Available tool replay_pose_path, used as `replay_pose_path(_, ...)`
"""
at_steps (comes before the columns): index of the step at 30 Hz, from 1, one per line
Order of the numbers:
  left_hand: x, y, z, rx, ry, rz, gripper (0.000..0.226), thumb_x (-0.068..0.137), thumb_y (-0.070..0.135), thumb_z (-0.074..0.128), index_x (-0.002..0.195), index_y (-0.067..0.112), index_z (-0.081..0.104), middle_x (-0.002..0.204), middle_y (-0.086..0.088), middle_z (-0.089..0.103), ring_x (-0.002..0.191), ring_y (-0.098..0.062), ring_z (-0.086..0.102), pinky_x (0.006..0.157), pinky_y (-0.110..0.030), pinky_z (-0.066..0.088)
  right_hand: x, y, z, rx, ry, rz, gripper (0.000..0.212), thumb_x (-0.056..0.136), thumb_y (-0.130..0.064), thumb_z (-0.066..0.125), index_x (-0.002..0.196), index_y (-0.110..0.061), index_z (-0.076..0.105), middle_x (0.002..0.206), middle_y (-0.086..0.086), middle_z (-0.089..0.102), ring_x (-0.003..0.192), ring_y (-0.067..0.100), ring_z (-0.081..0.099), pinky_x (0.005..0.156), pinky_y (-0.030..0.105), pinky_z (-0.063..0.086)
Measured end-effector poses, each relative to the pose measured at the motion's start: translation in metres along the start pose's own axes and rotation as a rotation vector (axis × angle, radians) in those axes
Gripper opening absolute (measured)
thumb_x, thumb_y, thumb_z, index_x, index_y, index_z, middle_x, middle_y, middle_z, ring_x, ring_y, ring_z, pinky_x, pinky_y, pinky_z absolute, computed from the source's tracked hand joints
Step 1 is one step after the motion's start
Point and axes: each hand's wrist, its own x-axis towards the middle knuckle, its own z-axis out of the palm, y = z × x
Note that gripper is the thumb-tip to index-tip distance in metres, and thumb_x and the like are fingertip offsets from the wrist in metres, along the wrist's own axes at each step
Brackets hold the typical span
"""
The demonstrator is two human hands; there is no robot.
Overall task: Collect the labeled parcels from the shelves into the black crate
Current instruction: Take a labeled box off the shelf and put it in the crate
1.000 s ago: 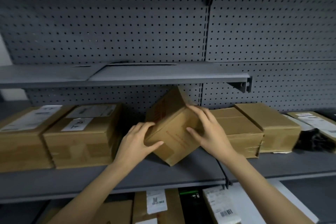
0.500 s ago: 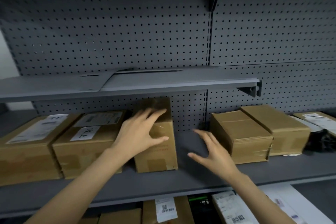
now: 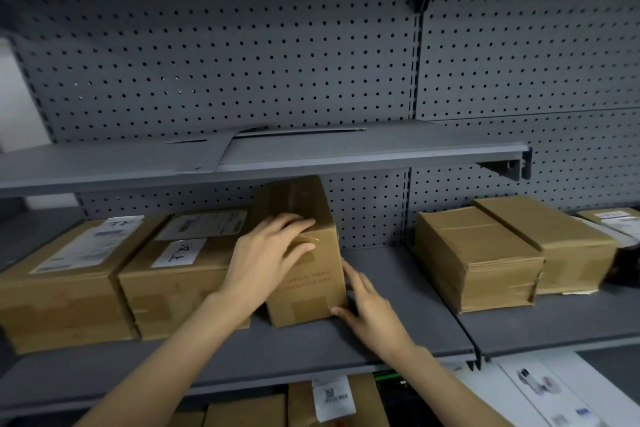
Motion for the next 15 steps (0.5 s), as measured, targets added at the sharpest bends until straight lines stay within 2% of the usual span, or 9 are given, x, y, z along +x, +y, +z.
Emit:
replay_pose_path(5,-0.011,-0.022,-0.013,-0.104,0.036,-0.126,0.038,0.086,0.045,0.055,0.120,0.029,0.060,0.118,0.006,0.061,0.103,-0.016,0.059,0.076,-0.027,0.047,0.008,-0.007,0.000,-0.017,0.072,-0.118,0.075,0.091,-0.035,0.059,0.146,-0.046,0.008,0.147,-0.014,0.030,0.120,0.015,0.051,0.084,0.037,0.053)
replay_pose_path(9,-0.023,-0.034,-0.016,-0.103,0.043,-0.189,0.043,0.086,0.048,0.053,0.125,0.031,0.055,0.120,0.005,0.059,0.107,-0.017,0.056,0.077,-0.029,0.047,0.013,-0.011,0.001,0.143,0.110,-0.146,0.068,0.089,-0.030,0.064,0.138,-0.053,0.022,0.137,-0.017,0.037,0.117,-0.011,0.041,0.093,0.009,0.041)
replay_pose_path(10,-0.025,-0.035,-0.015,-0.088,0.040,-0.195,0.045,0.085,0.050,0.053,0.126,0.033,0.053,0.122,0.005,0.058,0.109,-0.018,0.056,0.076,-0.031,0.048,0.014,-0.013,0.001,0.185,0.119,-0.146,0.066,0.088,-0.027,0.065,0.136,-0.052,0.027,0.135,-0.017,0.039,0.115,-0.015,0.040,0.093,0.006,0.040)
replay_pose_path(12,-0.027,-0.037,-0.013,-0.100,0.047,-0.201,0.047,0.084,0.050,0.055,0.128,0.033,0.052,0.124,0.005,0.058,0.110,-0.018,0.054,0.079,-0.031,0.048,0.015,-0.017,-0.001,0.235,0.147,-0.147,0.062,0.087,-0.020,0.067,0.132,-0.049,0.036,0.132,-0.016,0.044,0.116,-0.016,0.041,0.090,0.007,0.042)
replay_pose_path(15,-0.024,-0.037,-0.006,-0.222,0.070,-0.228,0.048,0.083,0.046,0.061,0.127,0.030,0.053,0.123,0.003,0.058,0.111,-0.018,0.053,0.084,-0.028,0.043,0.012,-0.017,-0.016,0.157,0.228,-0.175,0.057,0.086,-0.014,0.068,0.133,-0.040,0.046,0.129,-0.016,0.049,0.118,-0.010,0.044,0.091,0.006,0.039)
